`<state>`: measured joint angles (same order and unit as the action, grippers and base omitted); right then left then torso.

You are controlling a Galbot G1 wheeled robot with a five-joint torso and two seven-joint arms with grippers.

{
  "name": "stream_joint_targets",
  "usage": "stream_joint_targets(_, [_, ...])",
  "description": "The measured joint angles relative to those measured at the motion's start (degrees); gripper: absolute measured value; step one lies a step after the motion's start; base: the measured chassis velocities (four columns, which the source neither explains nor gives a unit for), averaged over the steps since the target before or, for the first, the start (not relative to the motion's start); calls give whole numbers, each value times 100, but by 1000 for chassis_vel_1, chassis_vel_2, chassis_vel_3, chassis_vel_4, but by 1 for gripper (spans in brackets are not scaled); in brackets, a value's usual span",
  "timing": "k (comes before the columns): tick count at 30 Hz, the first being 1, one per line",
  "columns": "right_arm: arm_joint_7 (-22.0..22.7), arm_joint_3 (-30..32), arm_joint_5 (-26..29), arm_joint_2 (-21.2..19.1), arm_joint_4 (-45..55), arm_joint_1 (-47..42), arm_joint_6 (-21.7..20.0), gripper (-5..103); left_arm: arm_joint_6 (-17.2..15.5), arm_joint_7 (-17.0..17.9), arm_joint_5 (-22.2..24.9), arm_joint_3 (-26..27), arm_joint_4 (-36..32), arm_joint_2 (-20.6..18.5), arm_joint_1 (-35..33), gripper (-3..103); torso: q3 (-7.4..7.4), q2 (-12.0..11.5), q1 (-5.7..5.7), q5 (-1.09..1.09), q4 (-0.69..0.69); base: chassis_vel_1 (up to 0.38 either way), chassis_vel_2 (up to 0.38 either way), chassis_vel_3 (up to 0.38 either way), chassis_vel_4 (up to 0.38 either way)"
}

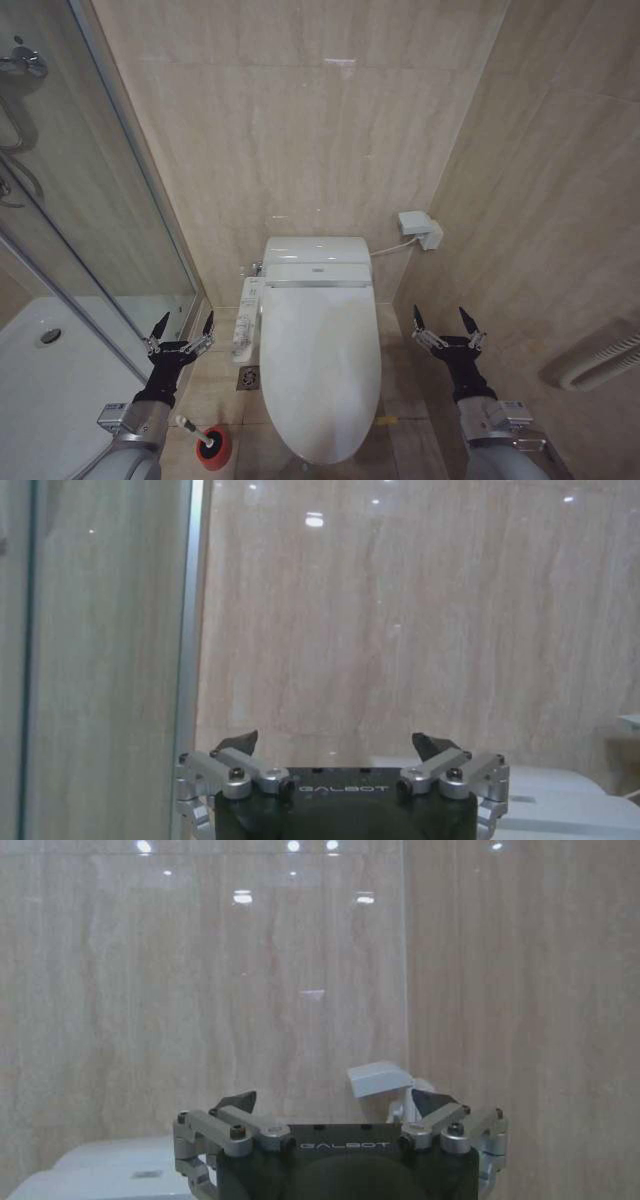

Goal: Open the toilet lid, clean the toilet bowl with a toilet brush, close the toilet lid, and flush.

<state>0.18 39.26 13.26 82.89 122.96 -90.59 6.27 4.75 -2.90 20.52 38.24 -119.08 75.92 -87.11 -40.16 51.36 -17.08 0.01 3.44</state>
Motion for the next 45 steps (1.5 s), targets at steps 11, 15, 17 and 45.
stream_joint_targets(11, [-1, -3, 0, 2, 1, 4, 0, 100, 0, 1, 0, 2, 0, -2, 2, 100, -1, -1, -6, -2, -2, 45, 10, -47, -3])
stream_joint_targets(15, [-1, -2, 0, 2, 0, 1, 0, 100, 0, 1, 0, 2, 0, -2, -2, 100, 1, 0, 1, -2, -1, 102, -80, -99, 87])
stream_joint_targets(17, [-1, -1, 0, 2, 1, -1, 0, 100, 0, 1, 0, 1, 0, -1, -1, 100, 1, 0, 2, -1, 1, 75, -100, -76, 51])
stream_joint_targets(45, [-1, -1, 0, 2, 0, -1, 0, 100, 0, 0, 0, 0, 0, -1, -1, 100, 1, 0, 1, 2, 0, 112, -110, -106, 110])
